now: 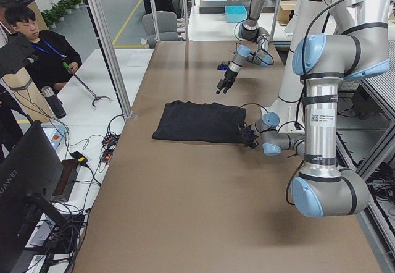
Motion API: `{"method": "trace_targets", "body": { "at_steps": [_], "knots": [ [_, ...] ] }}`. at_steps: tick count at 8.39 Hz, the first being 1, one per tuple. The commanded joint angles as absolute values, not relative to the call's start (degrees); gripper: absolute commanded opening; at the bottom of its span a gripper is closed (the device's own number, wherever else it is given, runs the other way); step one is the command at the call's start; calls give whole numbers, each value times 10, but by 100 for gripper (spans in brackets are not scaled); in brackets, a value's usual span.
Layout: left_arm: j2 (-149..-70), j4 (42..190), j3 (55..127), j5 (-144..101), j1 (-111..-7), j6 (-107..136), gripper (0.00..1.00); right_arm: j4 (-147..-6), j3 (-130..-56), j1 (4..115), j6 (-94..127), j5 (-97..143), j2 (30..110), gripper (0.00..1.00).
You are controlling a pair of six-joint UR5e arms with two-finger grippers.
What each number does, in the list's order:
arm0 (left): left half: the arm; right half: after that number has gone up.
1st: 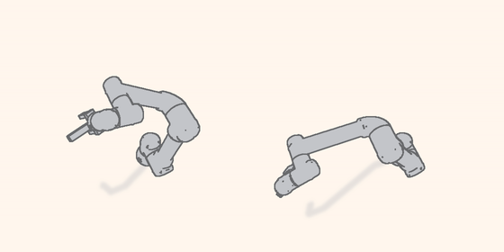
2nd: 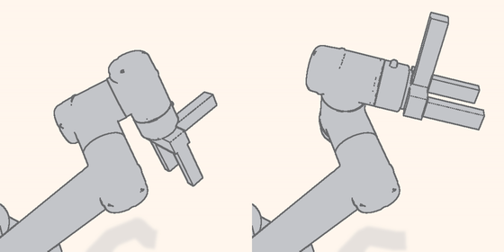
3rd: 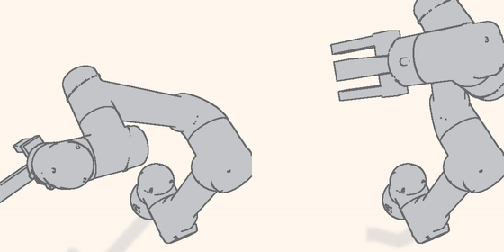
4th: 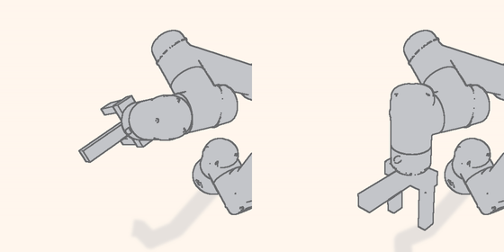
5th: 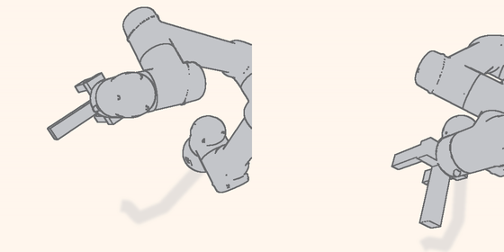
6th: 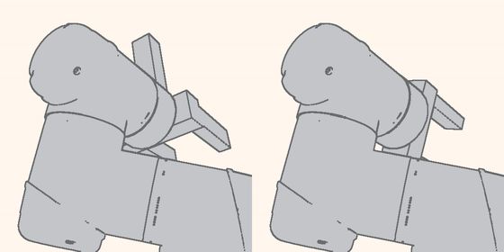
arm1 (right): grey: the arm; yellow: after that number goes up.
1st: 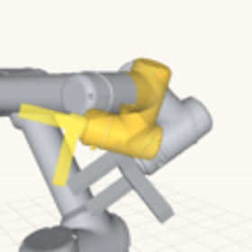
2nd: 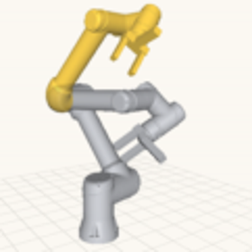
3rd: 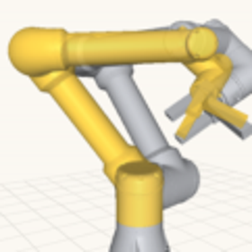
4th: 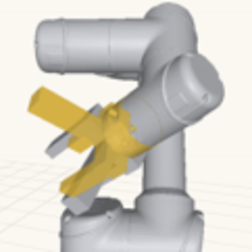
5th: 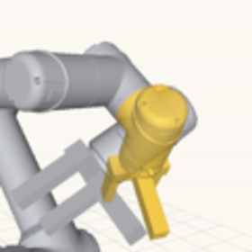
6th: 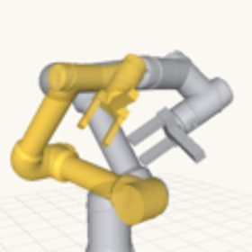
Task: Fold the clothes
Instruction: 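Grasp the two corners of the shirt nearest the robot with both grippers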
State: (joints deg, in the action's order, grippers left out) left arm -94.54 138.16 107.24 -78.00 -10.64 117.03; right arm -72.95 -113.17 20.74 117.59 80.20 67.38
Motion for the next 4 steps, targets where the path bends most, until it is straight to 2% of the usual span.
{"method": "trace_targets", "body": {
  "at_steps": [1,2,3,4],
  "knots": [
    [-966,1381,1072,-779,-106,1173,62,-729,-1129,207,1173,800,674,93],
    [-973,1381,1072,-780,-106,1173,39,-730,-1128,207,1173,800,674,92],
    [-972,1381,1073,-779,-106,1173,7,-730,-1126,207,1172,800,674,92],
    [-970,1381,1076,-779,-107,1173,0,-730,-1123,207,1172,800,675,92]
  ]
}}
